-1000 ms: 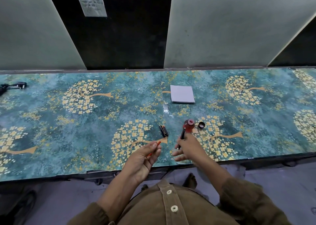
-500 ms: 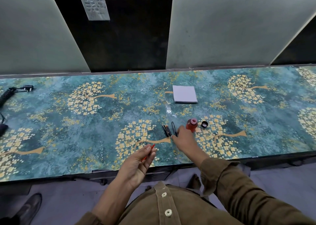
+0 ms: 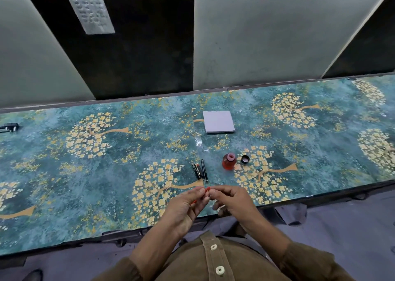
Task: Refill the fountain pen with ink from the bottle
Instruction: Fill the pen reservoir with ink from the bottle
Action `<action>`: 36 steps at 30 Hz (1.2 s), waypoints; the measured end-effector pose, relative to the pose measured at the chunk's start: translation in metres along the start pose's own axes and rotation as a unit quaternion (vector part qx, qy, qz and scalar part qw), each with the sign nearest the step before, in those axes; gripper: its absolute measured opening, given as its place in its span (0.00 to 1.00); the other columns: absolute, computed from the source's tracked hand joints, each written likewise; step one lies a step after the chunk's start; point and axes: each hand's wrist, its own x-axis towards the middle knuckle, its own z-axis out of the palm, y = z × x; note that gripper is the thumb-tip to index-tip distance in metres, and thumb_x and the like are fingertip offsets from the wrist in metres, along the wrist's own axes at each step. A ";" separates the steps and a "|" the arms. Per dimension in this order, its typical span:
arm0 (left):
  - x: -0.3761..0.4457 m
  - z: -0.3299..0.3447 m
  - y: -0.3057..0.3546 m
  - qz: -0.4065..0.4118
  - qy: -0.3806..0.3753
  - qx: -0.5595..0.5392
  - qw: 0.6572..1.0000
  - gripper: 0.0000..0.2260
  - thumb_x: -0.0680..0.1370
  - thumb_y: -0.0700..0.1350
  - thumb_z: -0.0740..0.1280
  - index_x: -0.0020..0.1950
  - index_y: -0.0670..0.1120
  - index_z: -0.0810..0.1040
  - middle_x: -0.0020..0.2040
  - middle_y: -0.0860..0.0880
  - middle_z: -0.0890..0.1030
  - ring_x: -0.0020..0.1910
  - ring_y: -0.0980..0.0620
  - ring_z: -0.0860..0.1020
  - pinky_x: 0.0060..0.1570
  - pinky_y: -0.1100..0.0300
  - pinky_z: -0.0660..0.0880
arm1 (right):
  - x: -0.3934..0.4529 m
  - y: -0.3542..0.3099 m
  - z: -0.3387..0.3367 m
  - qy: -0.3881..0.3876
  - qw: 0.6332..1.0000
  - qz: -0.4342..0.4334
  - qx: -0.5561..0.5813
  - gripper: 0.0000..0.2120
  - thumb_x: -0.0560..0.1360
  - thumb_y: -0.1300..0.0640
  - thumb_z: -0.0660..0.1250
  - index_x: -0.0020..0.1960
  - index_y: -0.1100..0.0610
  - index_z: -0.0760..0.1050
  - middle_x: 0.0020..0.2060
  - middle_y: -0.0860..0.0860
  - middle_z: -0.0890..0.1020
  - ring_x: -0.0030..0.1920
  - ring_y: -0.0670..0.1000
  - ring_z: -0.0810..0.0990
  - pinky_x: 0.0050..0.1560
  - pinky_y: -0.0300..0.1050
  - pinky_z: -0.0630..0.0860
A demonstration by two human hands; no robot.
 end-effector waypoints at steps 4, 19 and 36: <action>0.014 0.031 -0.007 0.001 -0.015 0.051 0.999 0.05 0.76 0.28 0.67 0.50 0.32 0.80 0.37 0.41 0.86 0.33 0.50 0.85 0.35 0.62 0.83 | 0.008 -0.010 -0.019 0.053 0.995 0.020 0.080 0.04 0.74 0.62 0.73 0.47 0.60 0.86 0.33 0.55 0.83 0.30 0.48 0.78 0.29 0.40 0.76; 0.060 0.095 -0.012 0.199 -0.020 0.326 0.924 0.07 0.75 0.38 0.73 0.52 0.40 0.86 0.43 0.43 0.88 0.42 0.47 0.86 0.45 0.58 0.83 | 0.058 -0.035 -0.082 0.112 0.989 0.015 0.098 0.04 0.72 0.58 0.76 0.43 0.58 0.87 0.36 0.53 0.86 0.35 0.48 0.82 0.34 0.41 0.77; 0.107 0.118 0.011 0.349 0.028 0.493 0.797 0.09 0.73 0.39 0.73 0.43 0.53 0.88 0.37 0.53 0.87 0.39 0.56 0.85 0.41 0.58 0.81 | 0.119 -0.052 -0.102 0.064 0.948 -0.199 -0.240 0.07 0.74 0.55 0.74 0.51 0.51 0.86 0.42 0.47 0.83 0.46 0.45 0.82 0.49 0.40 0.78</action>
